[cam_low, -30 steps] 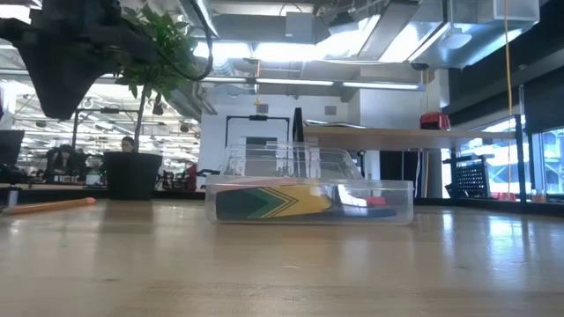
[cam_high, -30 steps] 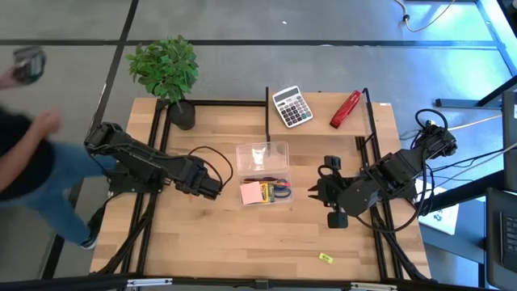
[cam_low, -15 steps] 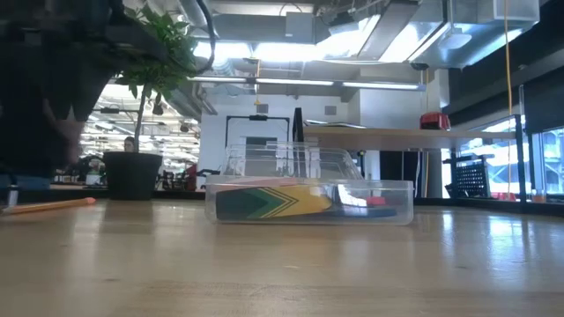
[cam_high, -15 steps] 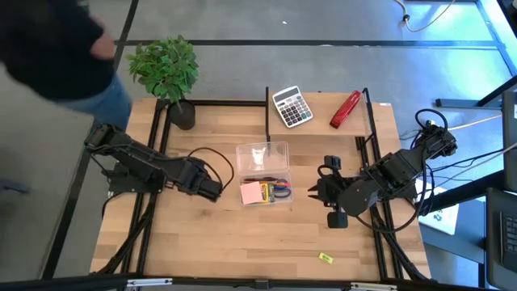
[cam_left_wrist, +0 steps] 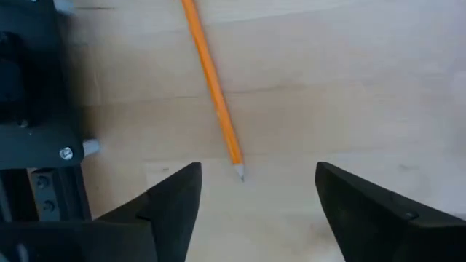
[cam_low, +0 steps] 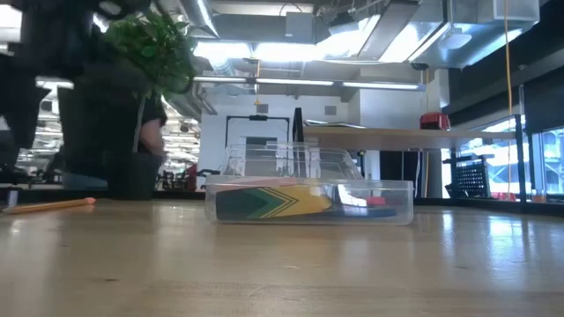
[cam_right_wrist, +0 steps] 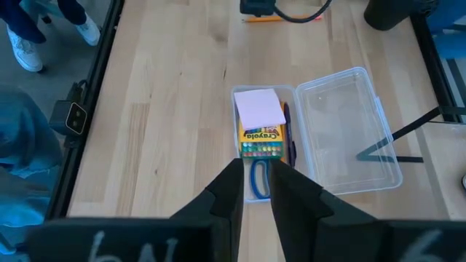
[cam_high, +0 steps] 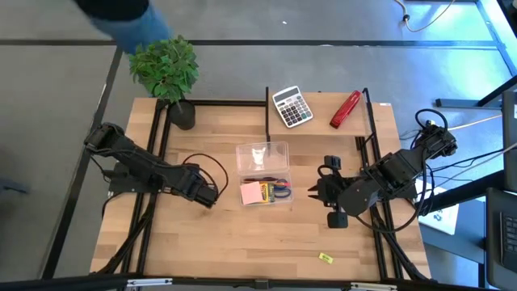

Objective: Pack school essentials
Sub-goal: Put the orange pencil with the orange eraser into the transparent supply box

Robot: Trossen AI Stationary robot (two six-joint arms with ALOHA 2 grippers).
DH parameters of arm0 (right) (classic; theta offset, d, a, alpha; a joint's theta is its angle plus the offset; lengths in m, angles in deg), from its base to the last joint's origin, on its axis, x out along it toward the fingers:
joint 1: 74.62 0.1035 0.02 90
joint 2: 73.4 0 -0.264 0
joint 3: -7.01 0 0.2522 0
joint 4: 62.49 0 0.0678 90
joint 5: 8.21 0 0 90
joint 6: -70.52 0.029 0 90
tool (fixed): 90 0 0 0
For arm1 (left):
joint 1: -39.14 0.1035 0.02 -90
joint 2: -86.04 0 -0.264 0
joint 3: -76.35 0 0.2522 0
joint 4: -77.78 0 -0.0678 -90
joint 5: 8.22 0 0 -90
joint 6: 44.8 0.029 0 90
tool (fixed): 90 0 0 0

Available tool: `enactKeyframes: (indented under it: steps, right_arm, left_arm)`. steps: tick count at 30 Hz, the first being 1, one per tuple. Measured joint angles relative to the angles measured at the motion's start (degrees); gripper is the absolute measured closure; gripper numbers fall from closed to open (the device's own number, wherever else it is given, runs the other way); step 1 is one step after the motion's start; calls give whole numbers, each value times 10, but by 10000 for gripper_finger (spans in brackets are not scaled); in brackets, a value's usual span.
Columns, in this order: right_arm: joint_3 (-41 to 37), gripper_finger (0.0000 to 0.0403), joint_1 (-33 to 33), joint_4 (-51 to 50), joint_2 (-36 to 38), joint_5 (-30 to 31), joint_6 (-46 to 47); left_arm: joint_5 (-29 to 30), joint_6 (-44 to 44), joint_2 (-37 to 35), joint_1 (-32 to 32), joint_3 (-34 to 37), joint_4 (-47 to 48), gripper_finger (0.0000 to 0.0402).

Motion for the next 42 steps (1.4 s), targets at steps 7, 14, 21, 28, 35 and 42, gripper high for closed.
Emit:
enactKeyframes:
  steps: [7, 14, 21, 28, 35, 42]
  right_arm:
    - [0, 334, 0, 0, 0, 0, 0]
    - [0, 334, 0, 0, 0, 0, 0]
    - [0, 334, 0, 0, 0, 0, 0]
    - [0, 334, 0, 0, 0, 0, 0]
    - [0, 334, 0, 0, 0, 0, 0]
    - [0, 334, 0, 0, 0, 0, 0]
  left_arm:
    - [11, -17, 0, 0, 62, -51, 134]
    - [37, -31, 0, 0, 110, -104, 134]
    - [71, -45, 0, 0, 145, -146, 134]
    - [83, -45, -1, 0, 171, -173, 134]
    - [83, -45, -2, 0, 174, -182, 134]
    - [83, -45, -1, 0, 174, -183, 144]
